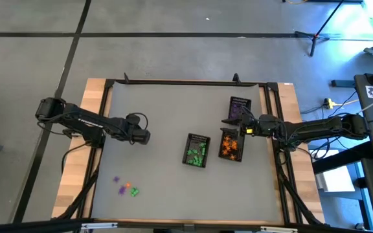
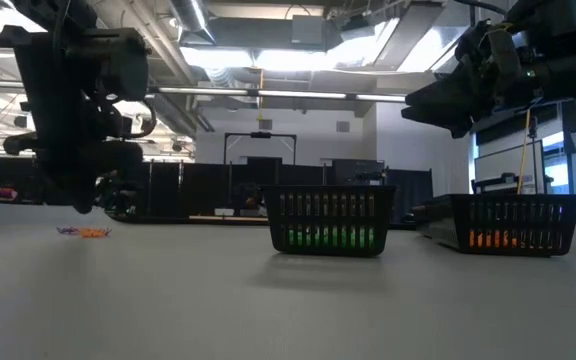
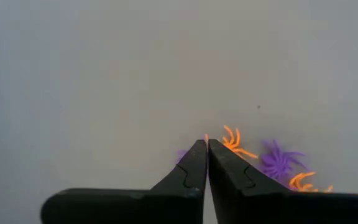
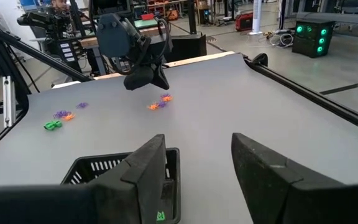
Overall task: Sort Halloween decoration
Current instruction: Put the top orange spider toy into the bottom right bin
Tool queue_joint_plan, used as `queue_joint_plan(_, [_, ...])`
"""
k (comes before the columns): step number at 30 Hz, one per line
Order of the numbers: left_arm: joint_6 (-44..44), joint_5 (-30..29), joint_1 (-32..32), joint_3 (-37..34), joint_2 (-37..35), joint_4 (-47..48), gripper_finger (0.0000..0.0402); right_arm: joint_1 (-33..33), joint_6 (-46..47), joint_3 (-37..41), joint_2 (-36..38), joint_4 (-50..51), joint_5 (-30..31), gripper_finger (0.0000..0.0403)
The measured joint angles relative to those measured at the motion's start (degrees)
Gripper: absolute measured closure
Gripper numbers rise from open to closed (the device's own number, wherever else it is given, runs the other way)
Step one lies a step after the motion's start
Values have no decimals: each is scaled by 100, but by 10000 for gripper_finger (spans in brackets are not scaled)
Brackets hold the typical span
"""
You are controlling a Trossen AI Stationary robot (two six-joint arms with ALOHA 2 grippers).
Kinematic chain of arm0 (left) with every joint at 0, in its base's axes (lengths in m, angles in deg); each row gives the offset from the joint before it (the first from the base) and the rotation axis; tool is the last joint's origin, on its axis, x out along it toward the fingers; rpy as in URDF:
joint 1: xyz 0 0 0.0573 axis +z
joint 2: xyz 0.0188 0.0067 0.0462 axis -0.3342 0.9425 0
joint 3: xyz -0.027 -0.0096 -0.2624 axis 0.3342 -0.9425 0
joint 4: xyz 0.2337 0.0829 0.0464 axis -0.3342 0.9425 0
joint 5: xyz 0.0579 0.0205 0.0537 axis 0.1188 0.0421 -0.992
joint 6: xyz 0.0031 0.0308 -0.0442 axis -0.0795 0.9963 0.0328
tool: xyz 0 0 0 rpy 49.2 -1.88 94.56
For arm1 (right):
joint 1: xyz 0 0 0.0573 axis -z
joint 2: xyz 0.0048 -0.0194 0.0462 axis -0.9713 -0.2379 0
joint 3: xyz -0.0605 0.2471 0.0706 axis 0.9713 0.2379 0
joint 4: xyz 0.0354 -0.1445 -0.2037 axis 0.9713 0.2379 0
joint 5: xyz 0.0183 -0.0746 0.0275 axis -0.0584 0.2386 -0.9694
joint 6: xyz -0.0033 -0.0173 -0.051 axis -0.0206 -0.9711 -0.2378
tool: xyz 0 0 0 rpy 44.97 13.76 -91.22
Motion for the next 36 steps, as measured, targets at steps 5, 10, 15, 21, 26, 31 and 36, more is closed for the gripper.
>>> queue_joint_plan(5, [186,138,0,-6,0,-233,348,0,0,0,0,-1,0,219])
queue_joint_plan(10, [442,196,0,-6,0,-601,299,0,0,0,-2,-1,-2,219])
queue_joint_plan(15, [442,281,13,-6,123,-581,278,0,0,0,0,-1,-2,219])
queue_joint_plan(21, [421,419,25,-5,637,-597,276,0,0,0,-2,-1,-4,219])
queue_joint_plan(26, [391,360,84,24,992,-680,276,0,0,0,-2,-1,-4,219])
queue_joint_plan(31, [414,326,90,18,1033,-760,278,0,0,0,-2,-1,-4,219])
queue_joint_plan(36, [435,351,92,16,1043,-811,316,0,0,0,-2,-1,-4,219])
